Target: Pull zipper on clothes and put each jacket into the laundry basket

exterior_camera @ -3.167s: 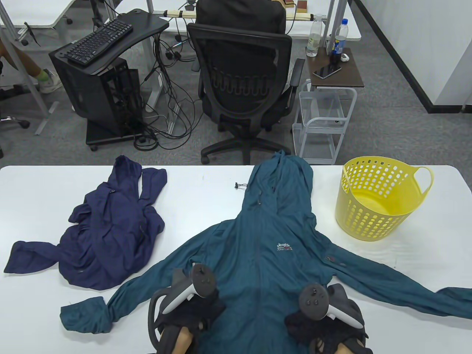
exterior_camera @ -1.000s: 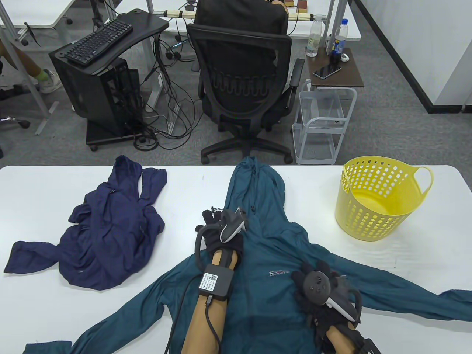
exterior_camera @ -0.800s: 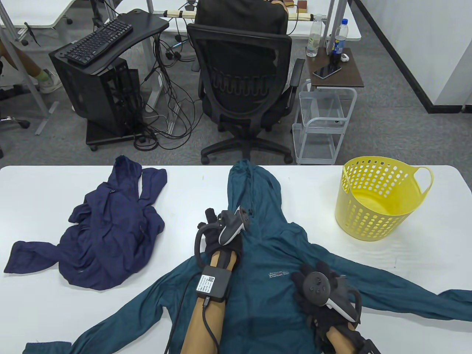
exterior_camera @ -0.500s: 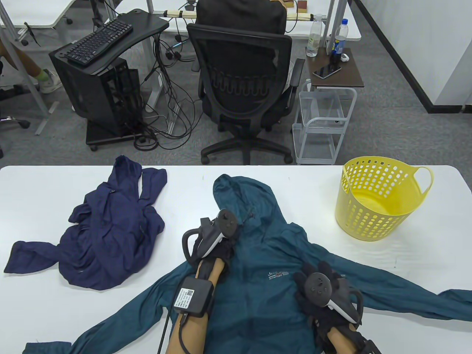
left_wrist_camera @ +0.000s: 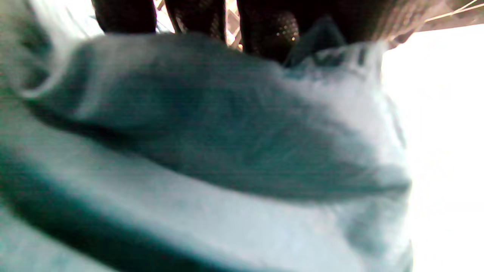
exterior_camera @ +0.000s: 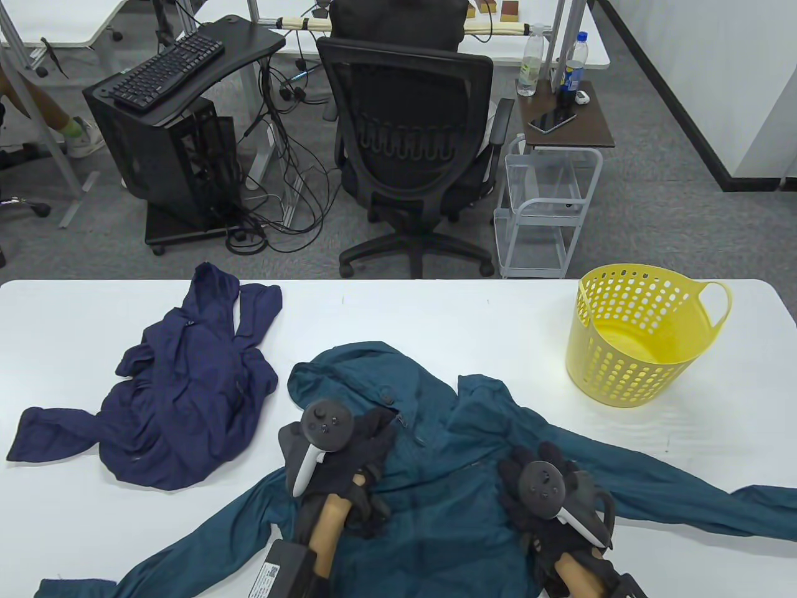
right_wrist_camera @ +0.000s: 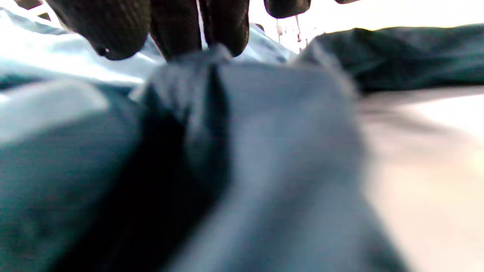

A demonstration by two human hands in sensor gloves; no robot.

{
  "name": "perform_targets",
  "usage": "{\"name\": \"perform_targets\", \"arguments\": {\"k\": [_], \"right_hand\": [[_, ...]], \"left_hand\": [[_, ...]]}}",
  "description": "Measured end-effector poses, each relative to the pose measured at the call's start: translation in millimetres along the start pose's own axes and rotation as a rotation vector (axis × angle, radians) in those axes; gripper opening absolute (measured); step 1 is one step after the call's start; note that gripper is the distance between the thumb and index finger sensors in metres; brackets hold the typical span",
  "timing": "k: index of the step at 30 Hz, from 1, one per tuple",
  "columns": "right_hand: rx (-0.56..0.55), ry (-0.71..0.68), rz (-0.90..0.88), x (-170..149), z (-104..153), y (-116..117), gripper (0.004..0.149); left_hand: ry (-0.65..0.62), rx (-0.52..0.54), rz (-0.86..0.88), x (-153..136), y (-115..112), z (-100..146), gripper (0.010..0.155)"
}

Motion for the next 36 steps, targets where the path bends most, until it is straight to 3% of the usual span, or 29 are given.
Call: {"name": "perform_targets", "arguments": {"k": [7,14,16,19,27,33,36], "right_hand": [[-0.219,-0.163,-0.133,37.3,-7.3,-21.5,0.051],[-0.045,-0.158,-0.24,68.2,-47.2,-6.5,0.065],[-0.053,-0.149,-0.251,70.6,-54.2,-1.6,0.06],[-0.182,-0.136,-0.261,70.5,-53.8,4.0,0.043],[-0.234,-0.228,-0.014,92.2,-39.7,-1.2,0.04],[-0.263,-0.245,0.085,104.1,-32.4,-4.9,0.044],[-0.29,-0.257,0.152,112.0,-28.2,-6.9,0.046]], "left_hand": [[-0.059,-0.028,0.117,-5.0,-12.3,17.0,0.044],[-0.088,-0.045,0.053,1.1,-20.3,18.0,0.044],[-0.1,-0.056,0.055,1.2,-23.0,18.7,0.044],[-0.104,-0.055,0.034,-0.1,-26.7,20.9,0.045],[-0.066,-0.027,-0.065,4.0,-37.9,19.9,0.045],[-0.039,0.037,0.044,0.0,-37.5,24.7,0.044],[-0.041,0.051,0.012,-3.7,-35.9,25.8,0.044]]}}
Point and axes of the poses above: the tracker on the back of each hand, its own x axis roughly to the thumb side, its own z axis roughly from the fingertips to the wrist, y = z × x, the point moved 2 cm from there along -z, roughly from the wrist to the fingertips, and after that the axes turned 15 degrees about -y, right-handed, at the moved point
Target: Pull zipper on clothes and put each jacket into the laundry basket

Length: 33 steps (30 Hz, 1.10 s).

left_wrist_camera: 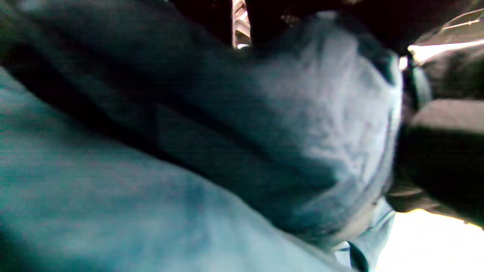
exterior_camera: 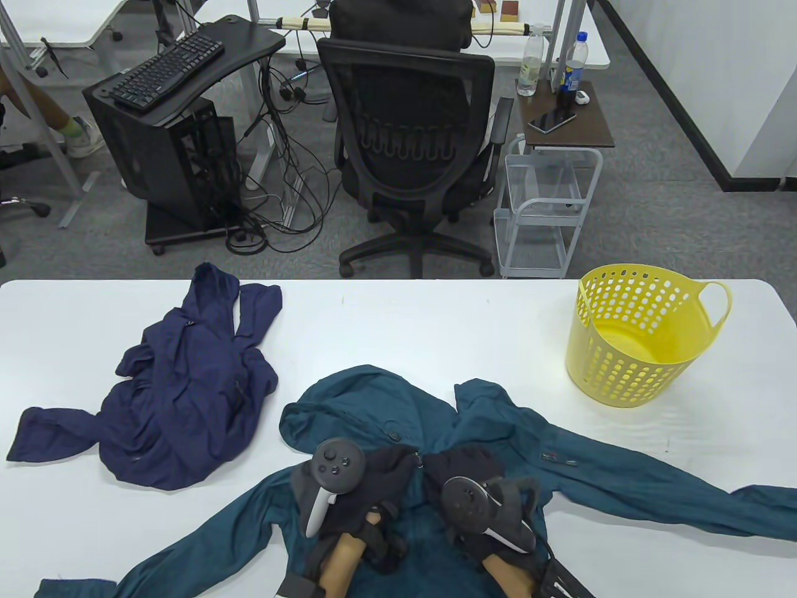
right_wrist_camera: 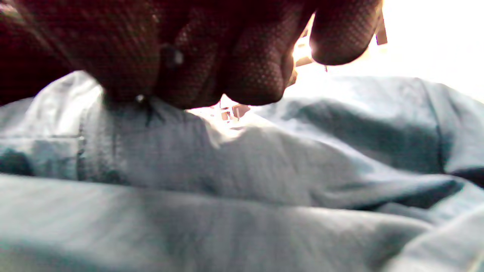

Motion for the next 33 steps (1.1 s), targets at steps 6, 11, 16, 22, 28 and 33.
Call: {"name": "perform_targets", "arguments": {"k": [6,11,16,22,28,33], "right_hand": [[-0.006,-0.038,0.104,12.5,2.0,-3.4,0.044],[0.071,-0.055,0.133,17.1,1.8,-0.7,0.044],[0.151,-0.073,0.101,21.7,5.0,2.2,0.044],[0.348,-0.14,0.116,34.9,9.9,7.9,0.044],[0.41,-0.133,0.045,28.2,8.1,22.0,0.044],[0.384,-0.005,-0.024,0.9,3.0,30.5,0.043]], "left_hand": [[0.018,0.014,0.005,-5.9,3.5,-1.9,0.043],[0.02,0.004,0.015,-9.5,6.2,-3.1,0.042],[0.045,0.082,0.003,-13.1,15.7,-2.0,0.042],[0.085,0.203,-0.159,-17.8,33.1,1.1,0.043],[0.043,0.228,-0.502,-9.0,31.4,0.5,0.044],[-0.131,0.186,-0.685,31.3,24.5,3.2,0.055]]}}
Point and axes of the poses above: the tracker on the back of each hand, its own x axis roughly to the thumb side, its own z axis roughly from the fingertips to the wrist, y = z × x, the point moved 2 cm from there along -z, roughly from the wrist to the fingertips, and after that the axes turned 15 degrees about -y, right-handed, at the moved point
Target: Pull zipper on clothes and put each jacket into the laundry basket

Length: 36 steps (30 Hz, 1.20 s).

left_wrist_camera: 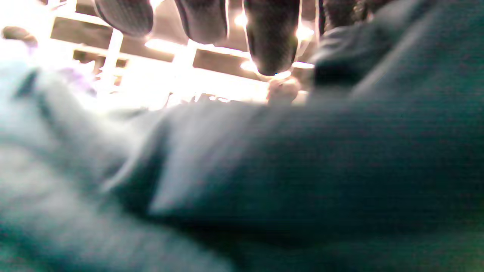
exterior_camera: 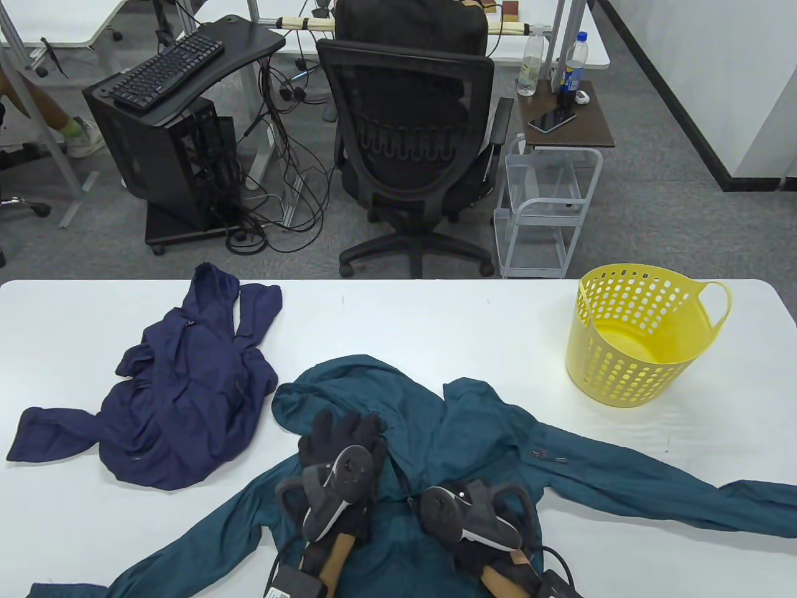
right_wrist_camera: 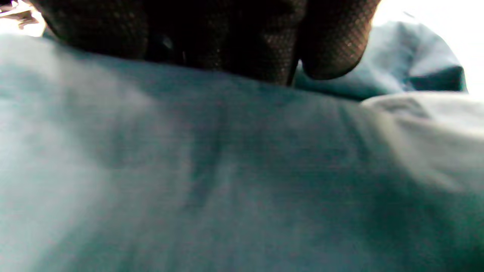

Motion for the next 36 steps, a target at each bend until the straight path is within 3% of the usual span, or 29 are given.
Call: {"name": "perform_targets", "arguments": {"k": [3,5,7,10,17,21,36], "right_hand": [[-0.097,0.085,-0.171,-22.0,-1.7,-3.1,0.043],[-0.166,0.107,-0.3,-31.7,0.3,-6.6,0.043],[-0.228,0.101,-0.402,-35.8,3.5,-10.6,0.042],[-0.269,0.027,-0.492,-32.9,7.8,-15.1,0.042],[-0.225,-0.002,-0.251,-10.2,4.8,-16.5,0.043],[-0.067,-0.018,0.029,8.1,-1.1,-2.1,0.043],[0.061,-0.071,0.08,28.7,9.1,-10.6,0.044]], "left_hand": [[-0.176,-0.089,-0.04,30.4,6.8,-0.3,0.052],[-0.231,-0.181,-0.069,43.1,-0.6,-0.4,0.048],[-0.239,-0.249,-0.092,45.5,-10.8,-1.3,0.048],[-0.197,-0.219,-0.094,38.1,-18.1,-2.7,0.044],[-0.141,-0.195,-0.128,26.4,-22.1,-5.6,0.041],[-0.141,-0.199,-0.181,30.6,-31.1,-9.0,0.04],[-0.03,-0.107,-0.251,19.4,-21.5,-15.2,0.039]]}}
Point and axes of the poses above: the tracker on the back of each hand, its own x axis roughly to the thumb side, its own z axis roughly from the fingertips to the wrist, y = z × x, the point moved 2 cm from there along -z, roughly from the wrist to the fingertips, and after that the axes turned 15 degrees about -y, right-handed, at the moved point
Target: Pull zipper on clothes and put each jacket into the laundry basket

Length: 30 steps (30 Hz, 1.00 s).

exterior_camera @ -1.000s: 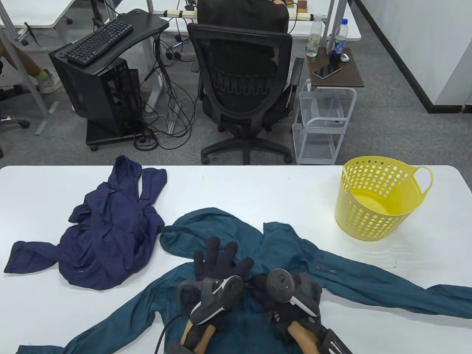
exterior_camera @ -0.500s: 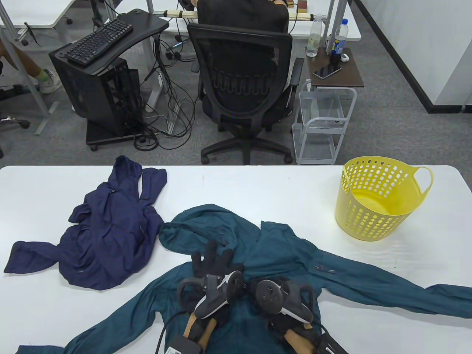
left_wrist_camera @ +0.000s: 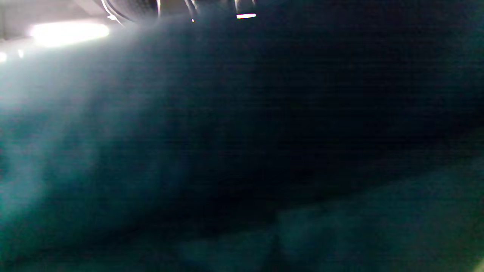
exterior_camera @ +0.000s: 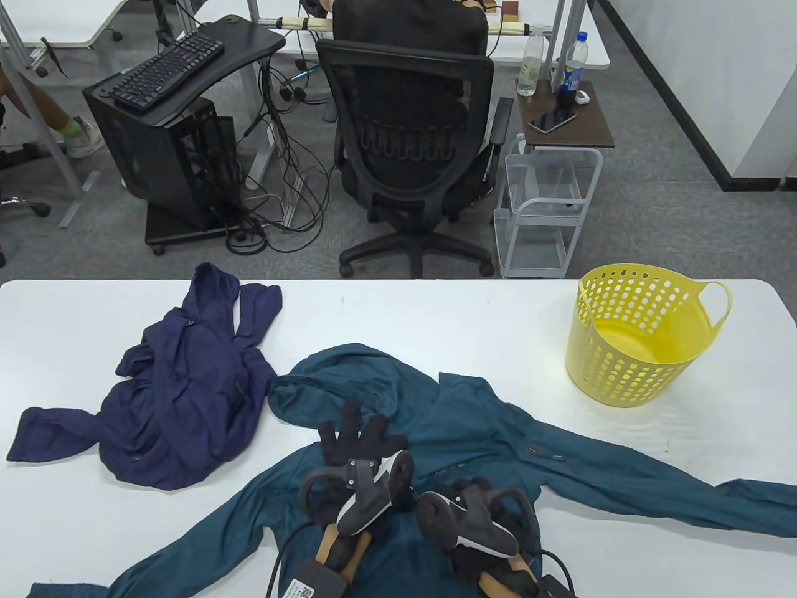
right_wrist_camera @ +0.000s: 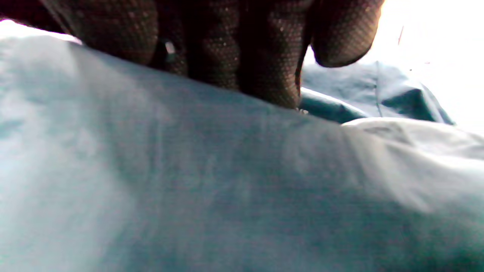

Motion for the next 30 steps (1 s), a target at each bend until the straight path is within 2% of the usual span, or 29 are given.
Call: {"name": "perform_targets", "arguments": {"k": [7,10,12,14,19,24,26,30], "right_hand": [[0.161,-0.108,-0.086,16.4,6.5,6.4,0.043],[0.195,-0.142,-0.144,18.7,4.7,13.6,0.043],[0.216,-0.114,-0.152,14.8,2.4,19.0,0.043],[0.193,-0.088,-0.167,9.5,1.0,20.7,0.043],[0.139,0.063,-0.175,-18.4,-2.5,26.6,0.043],[0.076,0.22,-0.234,-56.8,-1.5,30.0,0.043],[0.052,0.274,-0.256,-71.2,1.4,31.0,0.043],[0.021,0.332,-0.263,-87.8,7.9,32.1,0.043]], "left_hand": [[0.138,0.052,0.014,-32.2,-0.6,2.2,0.039],[0.135,-0.005,0.039,-39.4,-7.2,0.9,0.039],[0.131,-0.029,0.05,-39.5,-9.6,1.2,0.04],[0.128,-0.015,0.063,-39.1,-4.9,2.0,0.042],[0.129,0.132,0.208,-37.7,23.9,10.7,0.048],[0.008,0.144,0.309,-13.0,44.0,15.1,0.047],[-0.098,0.063,0.32,11.2,42.3,13.5,0.046],[-0.194,-0.044,0.267,48.6,32.5,11.5,0.046]]}}
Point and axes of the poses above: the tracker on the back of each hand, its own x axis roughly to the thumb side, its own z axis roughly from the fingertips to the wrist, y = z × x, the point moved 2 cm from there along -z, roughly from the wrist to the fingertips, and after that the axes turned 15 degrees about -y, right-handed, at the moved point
